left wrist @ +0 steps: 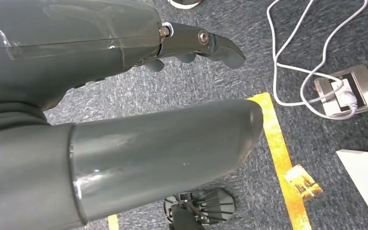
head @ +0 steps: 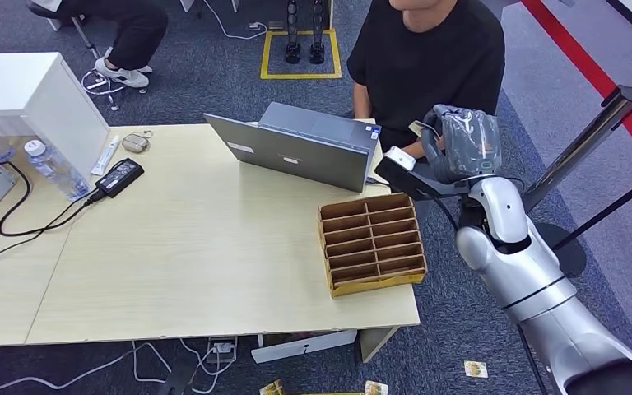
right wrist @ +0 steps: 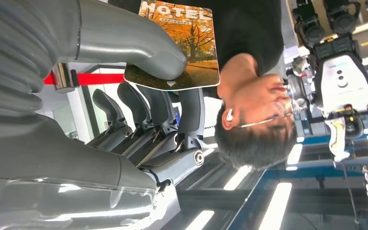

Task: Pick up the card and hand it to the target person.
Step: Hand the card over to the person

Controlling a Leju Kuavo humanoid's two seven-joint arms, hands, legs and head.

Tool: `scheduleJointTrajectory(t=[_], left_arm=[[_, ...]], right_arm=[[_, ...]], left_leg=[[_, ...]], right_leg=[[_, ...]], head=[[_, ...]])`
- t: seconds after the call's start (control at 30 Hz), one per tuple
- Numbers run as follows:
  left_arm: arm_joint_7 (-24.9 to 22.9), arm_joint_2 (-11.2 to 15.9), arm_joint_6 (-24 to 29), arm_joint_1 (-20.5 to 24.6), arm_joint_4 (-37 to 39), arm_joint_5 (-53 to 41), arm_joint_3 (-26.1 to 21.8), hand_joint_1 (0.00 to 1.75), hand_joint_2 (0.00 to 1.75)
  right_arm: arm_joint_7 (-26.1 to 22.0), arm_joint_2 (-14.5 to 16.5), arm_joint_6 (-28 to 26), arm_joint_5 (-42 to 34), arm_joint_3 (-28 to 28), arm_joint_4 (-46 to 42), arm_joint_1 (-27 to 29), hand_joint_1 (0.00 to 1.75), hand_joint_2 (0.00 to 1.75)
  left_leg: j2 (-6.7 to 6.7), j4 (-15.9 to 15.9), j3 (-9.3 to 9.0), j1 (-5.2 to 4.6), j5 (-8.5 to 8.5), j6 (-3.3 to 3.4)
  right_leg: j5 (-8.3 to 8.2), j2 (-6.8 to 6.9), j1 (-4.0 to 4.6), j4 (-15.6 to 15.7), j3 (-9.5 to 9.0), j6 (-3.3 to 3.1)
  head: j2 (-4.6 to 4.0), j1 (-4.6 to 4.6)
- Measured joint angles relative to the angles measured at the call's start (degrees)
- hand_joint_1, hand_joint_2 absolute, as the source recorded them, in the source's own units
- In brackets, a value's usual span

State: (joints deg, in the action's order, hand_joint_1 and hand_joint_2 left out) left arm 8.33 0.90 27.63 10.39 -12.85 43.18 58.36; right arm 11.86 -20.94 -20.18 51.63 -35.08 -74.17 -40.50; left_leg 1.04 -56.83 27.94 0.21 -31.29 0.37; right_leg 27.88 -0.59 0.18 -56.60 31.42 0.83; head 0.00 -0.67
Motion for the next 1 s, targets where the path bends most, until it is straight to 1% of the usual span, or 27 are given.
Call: scheduleJointTrajectory(t=[0.23, 0.4, 0.6, 0.83, 1.0], left_arm=[[-0.2, -0.1, -0.3, 0.4, 0.0, -0.5, 0.2, 0.00, 0.00], [-0.6, -0.1, -0.7, 0.4, 0.0, -0.8, 0.6, 0.00, 0.00], [-0.8, -0.1, -0.8, 0.6, 0.0, -1.0, 1.0, 0.00, 0.00], [-0.9, 0.0, -1.0, 0.7, 0.0, -1.4, 1.6, 0.00, 0.00], [-0.9, 0.0, -1.0, 0.8, 0.0, -1.5, 1.8, 0.00, 0.00]], right_arm=[[-0.7, 2.8, -2.3, 1.2, -1.0, 7.5, -1.6, 1.47, 1.75], [-1.0, 3.9, -3.0, 1.9, -1.8, 11.3, -2.0, 1.50, 1.75], [-0.8, 5.0, -3.0, 4.8, -2.7, 16.3, -3.0, 1.50, 1.75], [-0.6, 6.3, -2.6, 5.5, -3.9, 20.8, -3.2, 1.43, 1.75], [-0.6, 6.6, -2.6, 5.5, -4.5, 22.6, -3.2, 1.34, 1.75]], left_leg=[[0.01, 0.0, 0.00, 0.00, 0.00, 0.00], [0.01, 0.0, 0.00, 0.00, 0.00, 0.00], [0.00, 0.0, 0.00, 0.00, 0.00, 0.00], [0.01, 0.0, -0.01, 0.00, 0.00, 0.00], [0.00, 0.0, -0.01, 0.00, 0.00, 0.00]], right_leg=[[0.00, 0.00, 0.00, 0.0, 0.00, 0.00], [0.00, 0.00, 0.00, 0.0, 0.01, 0.00], [0.00, 0.00, 0.00, 0.0, 0.01, 0.00], [0.00, -0.01, 0.01, 0.0, 0.01, 0.00], [0.00, -0.01, 0.00, 0.0, 0.01, 0.00]], head=[[0.00, 0.01], [0.00, 0.01], [0.01, 0.01], [0.01, 0.01], [0.00, 0.01]])
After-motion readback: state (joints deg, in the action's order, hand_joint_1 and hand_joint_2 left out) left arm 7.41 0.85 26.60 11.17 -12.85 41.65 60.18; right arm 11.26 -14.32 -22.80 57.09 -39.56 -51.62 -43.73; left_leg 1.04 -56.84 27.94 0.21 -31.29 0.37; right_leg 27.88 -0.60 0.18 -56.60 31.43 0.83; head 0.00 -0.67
